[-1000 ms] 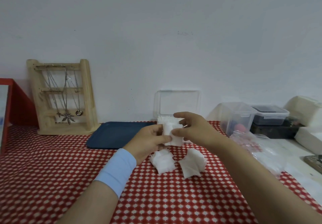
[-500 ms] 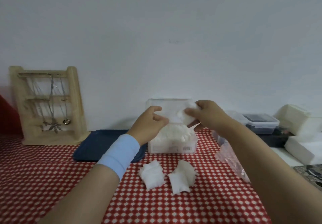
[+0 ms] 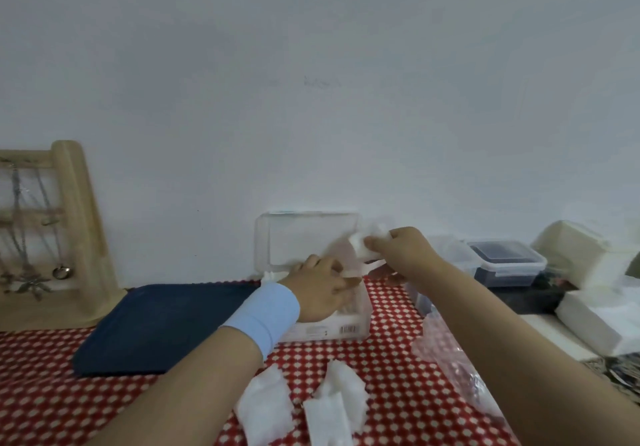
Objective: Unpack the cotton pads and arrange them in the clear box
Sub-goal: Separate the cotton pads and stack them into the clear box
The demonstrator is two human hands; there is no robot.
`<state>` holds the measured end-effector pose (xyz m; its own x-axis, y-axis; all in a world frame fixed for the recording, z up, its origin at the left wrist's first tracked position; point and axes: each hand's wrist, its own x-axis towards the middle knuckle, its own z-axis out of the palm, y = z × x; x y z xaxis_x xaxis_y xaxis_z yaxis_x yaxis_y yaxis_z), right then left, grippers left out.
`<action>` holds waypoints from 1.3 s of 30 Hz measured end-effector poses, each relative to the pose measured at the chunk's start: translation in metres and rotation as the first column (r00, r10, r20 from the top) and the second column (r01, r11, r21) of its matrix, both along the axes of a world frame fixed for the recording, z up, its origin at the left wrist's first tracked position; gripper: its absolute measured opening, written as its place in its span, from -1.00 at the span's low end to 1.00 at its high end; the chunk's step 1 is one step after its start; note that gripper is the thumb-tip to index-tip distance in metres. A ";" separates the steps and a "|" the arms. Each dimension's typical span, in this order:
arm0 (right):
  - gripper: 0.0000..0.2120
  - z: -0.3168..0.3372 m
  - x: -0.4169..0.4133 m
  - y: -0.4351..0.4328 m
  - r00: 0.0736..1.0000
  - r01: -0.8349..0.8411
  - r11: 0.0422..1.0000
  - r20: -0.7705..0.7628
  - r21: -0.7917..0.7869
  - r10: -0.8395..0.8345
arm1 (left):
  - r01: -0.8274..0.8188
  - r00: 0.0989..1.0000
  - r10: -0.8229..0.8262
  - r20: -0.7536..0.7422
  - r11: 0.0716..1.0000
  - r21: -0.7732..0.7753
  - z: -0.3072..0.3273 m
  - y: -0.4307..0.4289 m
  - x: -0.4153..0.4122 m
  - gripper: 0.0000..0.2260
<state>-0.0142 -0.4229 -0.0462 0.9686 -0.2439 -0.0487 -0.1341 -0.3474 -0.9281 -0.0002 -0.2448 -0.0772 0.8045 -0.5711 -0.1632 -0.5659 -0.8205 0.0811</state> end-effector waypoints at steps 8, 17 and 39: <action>-0.74 -0.012 -0.001 0.004 1.000 0.025 0.999 0.018 0.046 -0.026 | -0.112 0.986 0.138 0.094 0.965 -0.237 0.000 -0.011 0.009 -0.58; -0.68 -0.026 -0.006 0.009 0.999 0.051 0.998 -0.018 -0.049 -0.052 | -0.179 0.963 0.225 0.150 0.946 -0.271 -0.003 -0.025 0.017 -0.73; -0.74 -0.018 0.007 0.048 0.985 -0.071 0.526 -0.143 -0.847 -0.099 | -0.227 0.963 0.252 0.095 0.950 -0.214 0.003 -0.002 0.014 -0.72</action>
<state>-0.0068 -0.3747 -0.0640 0.9633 -0.2651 0.0430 -0.2552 -0.9535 -0.1607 0.0137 -0.2467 -0.0746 0.9282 -0.3700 0.0397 -0.3701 -0.9071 0.2006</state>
